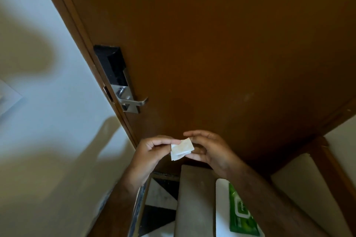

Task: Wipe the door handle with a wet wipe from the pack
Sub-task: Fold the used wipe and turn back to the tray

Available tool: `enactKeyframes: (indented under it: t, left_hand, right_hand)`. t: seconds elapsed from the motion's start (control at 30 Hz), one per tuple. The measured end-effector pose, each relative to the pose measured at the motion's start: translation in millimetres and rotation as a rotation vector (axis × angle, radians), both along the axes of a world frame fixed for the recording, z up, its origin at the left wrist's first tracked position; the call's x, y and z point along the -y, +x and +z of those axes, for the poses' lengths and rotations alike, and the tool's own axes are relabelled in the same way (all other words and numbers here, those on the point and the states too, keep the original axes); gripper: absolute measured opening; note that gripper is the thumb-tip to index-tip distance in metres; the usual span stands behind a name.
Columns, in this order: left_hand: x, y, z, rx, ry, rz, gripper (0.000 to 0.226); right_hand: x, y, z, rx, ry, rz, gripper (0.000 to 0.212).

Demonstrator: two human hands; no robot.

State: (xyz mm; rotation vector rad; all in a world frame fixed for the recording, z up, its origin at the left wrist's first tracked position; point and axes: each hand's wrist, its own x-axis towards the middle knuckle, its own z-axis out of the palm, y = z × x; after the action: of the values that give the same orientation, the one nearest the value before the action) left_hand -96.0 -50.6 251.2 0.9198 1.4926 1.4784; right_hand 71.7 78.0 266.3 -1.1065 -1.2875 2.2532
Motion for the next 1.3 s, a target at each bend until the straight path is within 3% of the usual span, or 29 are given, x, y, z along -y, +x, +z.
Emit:
enactKeyframes:
  t: [0.07,0.27,0.33,0.43,0.53,0.63,0.8,0.9,0.97,1.03,1.3]
  left_hand:
    - [-1,8,-4,-0.072,-0.054,-0.016,0.034]
    - [-8,48,-57,-0.056,-0.300,-0.110,0.010]
    - [-9,66,-95,-0.070,-0.436,-0.158,0.018]
    - [-10,98,-163,-0.060,-0.599,-0.269,0.008]
    - [-11,131,-227,-0.100,-0.673,-0.236,0.006]
    - [-29,156,-285,-0.127,-0.718,-0.269,0.008]
    - [-80,182,-358,-0.191,-0.681,-0.310,0.016]
    - [-117,189,-390,-0.353,-0.608,-0.234,0.014]
    - [-139,194,-408,-0.510,-0.571,-0.225,0.009]
    - [-155,195,-419,-0.666,-0.540,-0.266,0.009]
    - [-167,199,-457,-1.091,-0.541,-0.373,0.015]
  right_hand:
    - [4,13,-9,-0.016,-0.056,-0.005,0.022]
    - [22,68,-71,0.139,-0.041,-0.059,0.040]
    - [31,89,-106,0.192,-0.077,-0.144,0.039]
    - [45,125,-170,0.287,-0.196,-0.228,0.034]
    - [57,159,-235,0.332,-0.347,-0.270,0.034]
    - [55,185,-295,0.415,-0.337,-0.334,0.028]
    - [30,197,-373,0.492,-0.173,-0.512,0.020]
    - [3,192,-407,0.594,0.071,-0.487,0.017]
    - [-15,188,-426,0.716,0.295,-0.388,0.010]
    - [-32,181,-438,0.854,0.502,-0.280,0.018]
    - [-52,165,-479,1.160,0.906,0.208,0.030]
